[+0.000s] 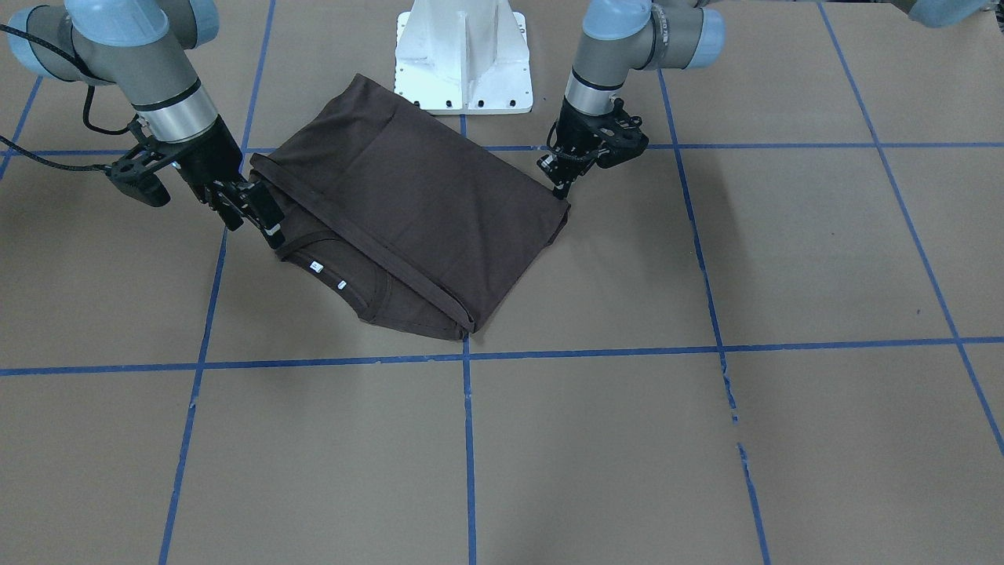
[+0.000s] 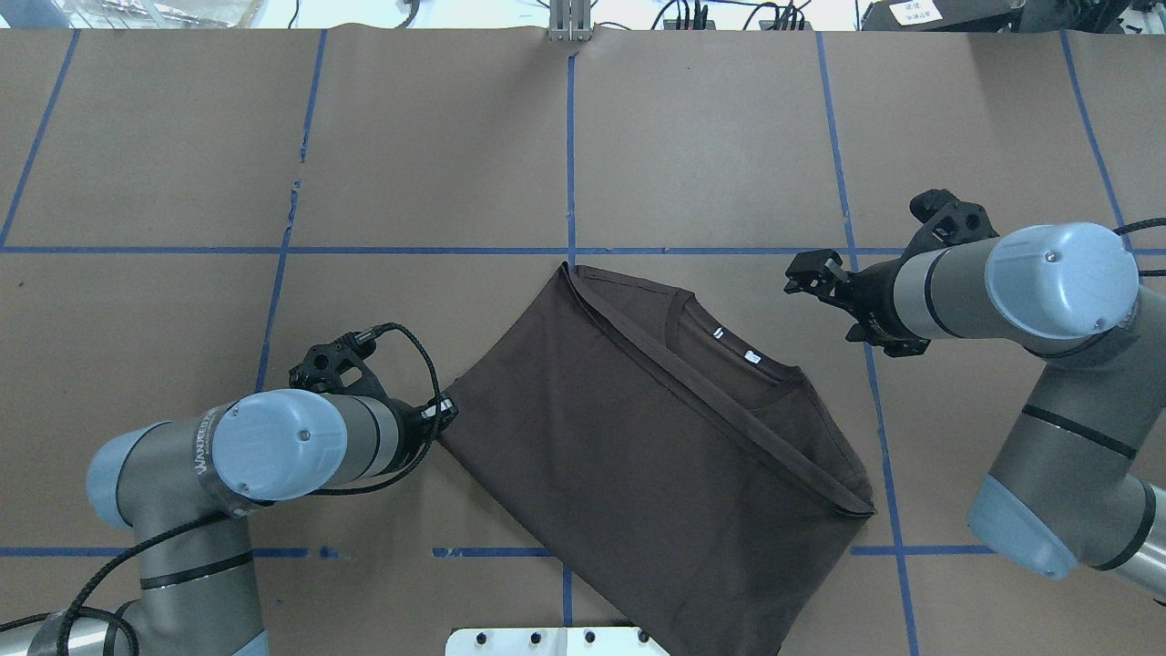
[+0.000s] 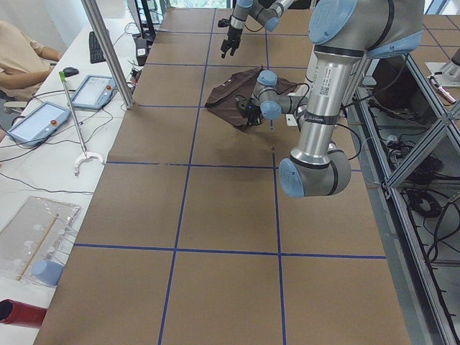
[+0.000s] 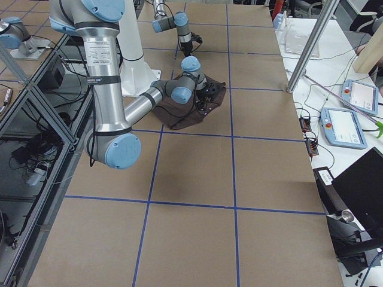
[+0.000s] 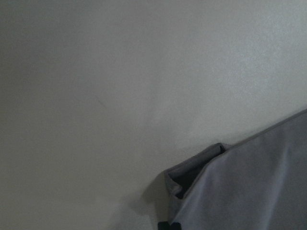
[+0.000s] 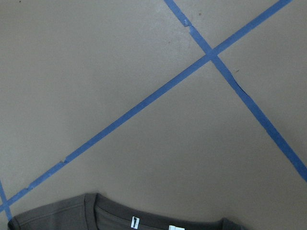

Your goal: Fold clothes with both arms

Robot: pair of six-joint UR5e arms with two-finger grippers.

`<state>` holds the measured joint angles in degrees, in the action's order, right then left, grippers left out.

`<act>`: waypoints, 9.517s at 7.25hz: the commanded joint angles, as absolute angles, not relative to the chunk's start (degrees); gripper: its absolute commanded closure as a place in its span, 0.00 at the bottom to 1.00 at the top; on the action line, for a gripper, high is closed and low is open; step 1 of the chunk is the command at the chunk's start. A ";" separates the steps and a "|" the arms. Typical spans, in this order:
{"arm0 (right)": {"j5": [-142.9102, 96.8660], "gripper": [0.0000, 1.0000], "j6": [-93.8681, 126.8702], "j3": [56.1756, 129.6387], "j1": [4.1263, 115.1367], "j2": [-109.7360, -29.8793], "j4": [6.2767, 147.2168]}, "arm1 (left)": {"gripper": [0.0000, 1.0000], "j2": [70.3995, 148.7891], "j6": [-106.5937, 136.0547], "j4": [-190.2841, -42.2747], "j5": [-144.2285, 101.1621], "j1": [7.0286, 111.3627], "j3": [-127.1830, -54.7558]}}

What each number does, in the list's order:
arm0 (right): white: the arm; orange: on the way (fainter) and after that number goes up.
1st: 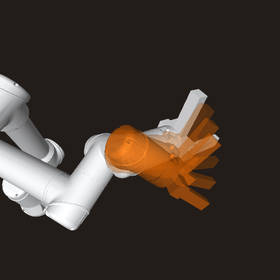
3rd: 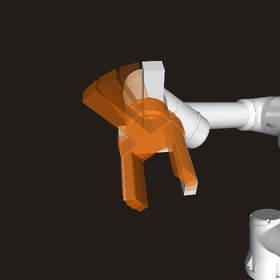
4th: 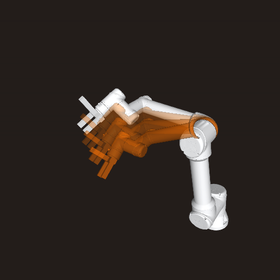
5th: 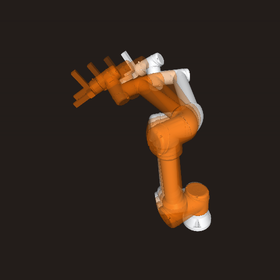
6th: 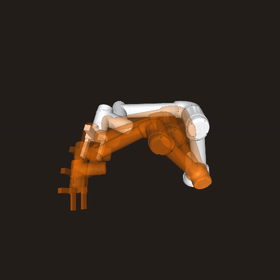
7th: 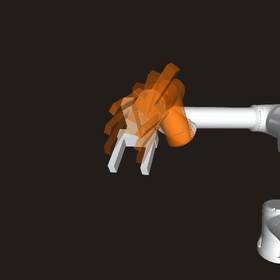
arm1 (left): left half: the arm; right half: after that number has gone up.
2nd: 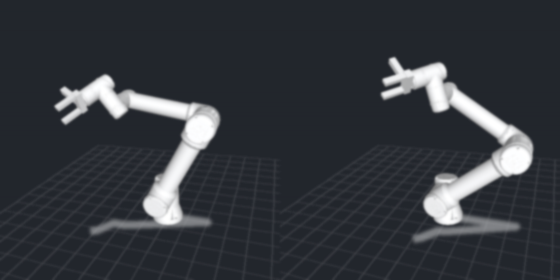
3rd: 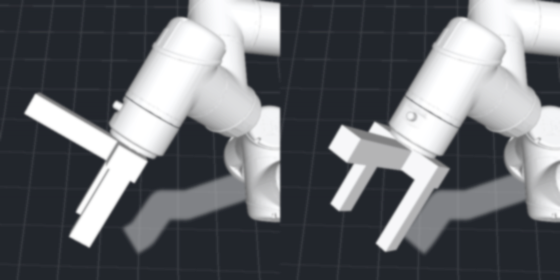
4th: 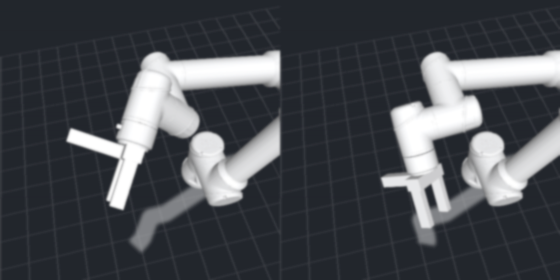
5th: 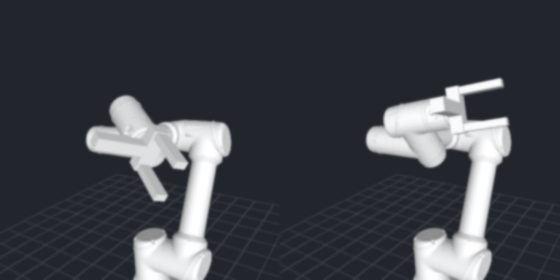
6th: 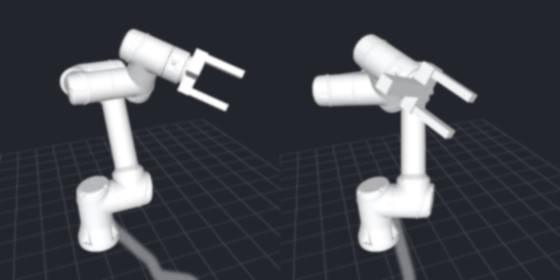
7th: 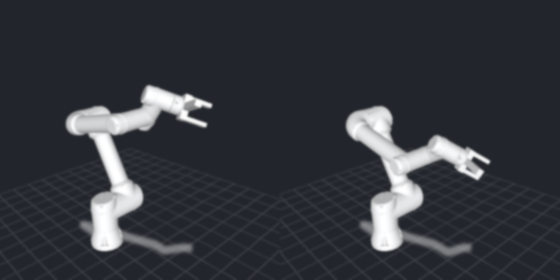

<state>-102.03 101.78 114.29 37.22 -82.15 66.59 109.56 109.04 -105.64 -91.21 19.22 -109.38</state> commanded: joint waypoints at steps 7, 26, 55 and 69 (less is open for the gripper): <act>-101.95 0.00 102.57 113.39 35.16 -74.29 66.53 | 1.00 140.34 89.22 -128.57 -92.37 45.17 -58.92; -102.83 0.00 76.83 94.95 22.59 -52.25 102.83 | 0.53 122.52 88.77 -130.17 -110.92 50.19 -84.20; -84.55 0.19 125.77 103.28 12.74 -56.34 89.21 | 0.52 119.27 89.21 -130.52 -110.74 50.36 -89.30; -86.48 0.39 125.60 98.44 13.45 -55.81 85.52 | 0.52 118.30 90.79 -130.78 -110.74 50.19 -89.65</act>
